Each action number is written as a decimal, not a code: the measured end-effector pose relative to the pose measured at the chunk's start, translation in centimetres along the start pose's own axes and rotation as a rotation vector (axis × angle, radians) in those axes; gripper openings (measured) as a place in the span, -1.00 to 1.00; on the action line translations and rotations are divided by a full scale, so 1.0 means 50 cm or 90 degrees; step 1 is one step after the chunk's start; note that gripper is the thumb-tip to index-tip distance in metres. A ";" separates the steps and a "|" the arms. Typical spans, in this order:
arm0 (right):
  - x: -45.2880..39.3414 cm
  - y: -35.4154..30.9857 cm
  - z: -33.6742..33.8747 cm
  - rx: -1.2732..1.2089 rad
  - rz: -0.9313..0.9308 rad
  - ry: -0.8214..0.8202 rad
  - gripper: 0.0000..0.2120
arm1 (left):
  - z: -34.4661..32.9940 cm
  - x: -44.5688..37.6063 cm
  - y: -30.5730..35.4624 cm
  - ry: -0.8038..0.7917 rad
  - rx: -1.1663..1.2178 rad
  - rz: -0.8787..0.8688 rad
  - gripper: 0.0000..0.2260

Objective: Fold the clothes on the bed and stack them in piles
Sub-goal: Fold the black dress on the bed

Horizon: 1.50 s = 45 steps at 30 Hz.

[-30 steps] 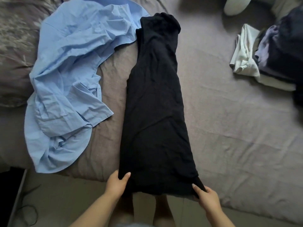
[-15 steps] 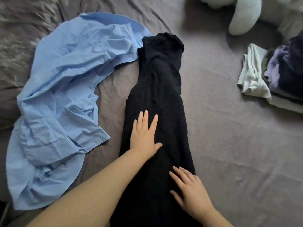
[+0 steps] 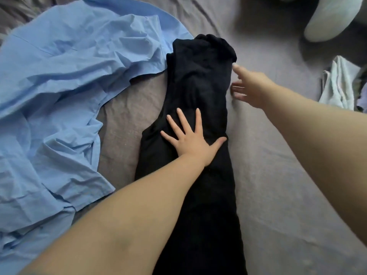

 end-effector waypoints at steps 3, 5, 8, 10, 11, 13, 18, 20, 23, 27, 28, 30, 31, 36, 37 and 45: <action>-0.052 -0.013 -0.026 -0.072 -0.017 -0.046 -0.62 | -0.025 -0.015 0.004 0.043 -0.009 0.005 -0.08; -0.076 -0.024 -0.044 -0.088 -0.028 -0.070 -0.58 | -0.033 -0.021 0.006 0.053 -0.018 0.012 -0.08; -0.095 -0.045 -0.070 -0.040 -0.046 -0.096 -0.60 | -0.044 -0.026 0.008 0.068 -0.025 0.018 -0.10; -0.096 -0.067 -0.079 0.002 0.001 -0.101 -0.65 | -0.046 -0.031 0.009 0.068 -0.023 0.022 -0.11; -0.087 -0.079 -0.085 0.014 0.037 -0.117 -0.66 | -0.047 -0.034 0.008 0.064 -0.021 0.025 -0.11; -0.056 -0.096 -0.088 0.001 0.080 -0.169 -0.64 | -0.050 -0.034 0.006 0.053 -0.017 0.027 -0.12; 0.062 -0.103 -0.074 0.023 0.110 -0.280 -0.63 | -0.022 -0.022 0.004 -0.006 -0.042 0.013 -0.13; 0.113 -0.103 -0.067 0.063 0.143 -0.290 -0.70 | -0.002 -0.001 -0.012 0.002 -0.004 -0.030 -0.18; 0.201 -0.080 -0.057 0.118 0.189 -0.338 -0.72 | 0.019 0.088 -0.085 0.130 0.092 -0.112 -0.32; 0.328 0.029 -0.052 0.309 0.281 -0.464 -0.72 | -0.015 0.213 -0.234 0.213 0.263 -0.018 -0.49; 0.342 0.071 -0.047 0.436 0.305 -0.482 -0.72 | -0.018 0.237 -0.264 0.207 0.286 0.031 -0.53; 0.356 0.161 -0.028 0.703 0.265 -0.516 -0.58 | -0.022 0.275 -0.302 0.184 0.328 0.108 -0.58; 0.358 0.198 -0.016 0.768 0.213 -0.519 -0.50 | -0.022 0.286 -0.311 0.184 0.340 0.109 -0.58; 0.339 0.204 0.005 0.572 0.283 -0.251 -0.59 | 0.055 0.247 -0.263 0.322 0.223 -0.124 -0.55; 0.332 0.193 0.002 0.554 0.357 -0.177 -0.63 | 0.074 0.223 -0.237 0.335 0.173 -0.182 -0.55; 0.257 0.187 -0.053 0.230 0.109 0.122 -0.42 | 0.068 0.084 -0.157 0.158 0.007 -0.211 -0.51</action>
Point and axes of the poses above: each hand's wrist, its own x-axis away from the middle knuckle, its own z-axis out of the back of the hand, y = z × x, the point moved 4 cm from there along -x, towards the middle knuckle, and after that the axes turned 15 degrees about -x, right-handed, at the moved point
